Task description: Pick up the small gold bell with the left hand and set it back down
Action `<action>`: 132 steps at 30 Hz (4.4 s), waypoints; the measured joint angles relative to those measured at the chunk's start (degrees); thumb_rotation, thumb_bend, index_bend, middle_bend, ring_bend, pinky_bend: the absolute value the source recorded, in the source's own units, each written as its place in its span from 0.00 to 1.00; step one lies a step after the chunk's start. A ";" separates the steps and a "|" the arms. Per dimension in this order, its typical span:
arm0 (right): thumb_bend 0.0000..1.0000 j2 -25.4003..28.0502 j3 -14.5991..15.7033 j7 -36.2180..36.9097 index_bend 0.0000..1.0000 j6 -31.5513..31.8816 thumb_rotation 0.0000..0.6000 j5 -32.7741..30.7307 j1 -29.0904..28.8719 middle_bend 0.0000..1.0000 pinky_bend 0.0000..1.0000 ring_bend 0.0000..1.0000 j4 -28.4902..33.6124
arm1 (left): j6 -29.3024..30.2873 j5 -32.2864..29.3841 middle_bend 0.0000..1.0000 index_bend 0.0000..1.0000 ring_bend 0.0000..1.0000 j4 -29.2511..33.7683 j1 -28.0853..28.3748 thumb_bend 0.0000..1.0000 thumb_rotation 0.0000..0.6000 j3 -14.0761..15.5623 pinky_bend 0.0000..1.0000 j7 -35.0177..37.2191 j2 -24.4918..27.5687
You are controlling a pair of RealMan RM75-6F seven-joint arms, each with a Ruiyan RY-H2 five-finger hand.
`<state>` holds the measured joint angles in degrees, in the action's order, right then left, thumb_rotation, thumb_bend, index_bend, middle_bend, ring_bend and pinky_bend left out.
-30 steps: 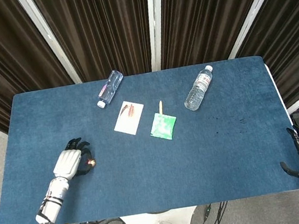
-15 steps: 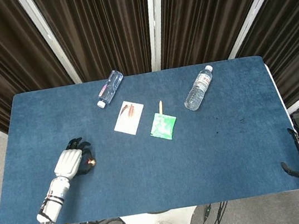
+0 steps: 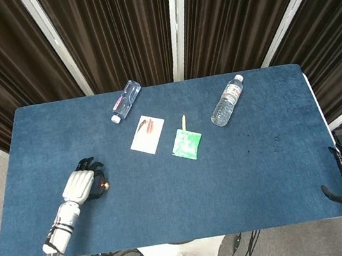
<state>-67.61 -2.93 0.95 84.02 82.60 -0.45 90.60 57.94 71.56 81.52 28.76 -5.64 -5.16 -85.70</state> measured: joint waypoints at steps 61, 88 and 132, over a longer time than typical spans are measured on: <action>0.16 -0.20 -0.15 -0.59 0.00 0.38 1.00 0.16 -0.08 0.00 0.00 0.00 0.18 | 6.67 -6.03 0.24 0.64 0.04 20.32 -3.83 0.48 1.00 -5.34 0.03 -4.99 13.71; 0.16 -0.27 -0.13 -0.51 0.00 -0.08 1.00 0.07 -0.30 0.00 0.00 0.00 0.18 | 6.03 -6.53 0.22 0.65 0.04 20.61 -4.06 0.51 1.00 -5.52 0.02 -2.77 12.72; 0.17 -0.56 0.04 -0.02 0.00 -0.89 1.00 -0.41 -0.38 0.00 0.00 0.00 -0.57 | 1.12 -4.48 0.22 0.67 0.04 11.31 -0.59 0.51 1.00 -0.84 0.01 -4.27 5.99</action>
<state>-68.17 -2.89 0.93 83.13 82.18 -0.84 90.04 59.06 67.08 92.83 28.17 -6.48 -9.43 -79.71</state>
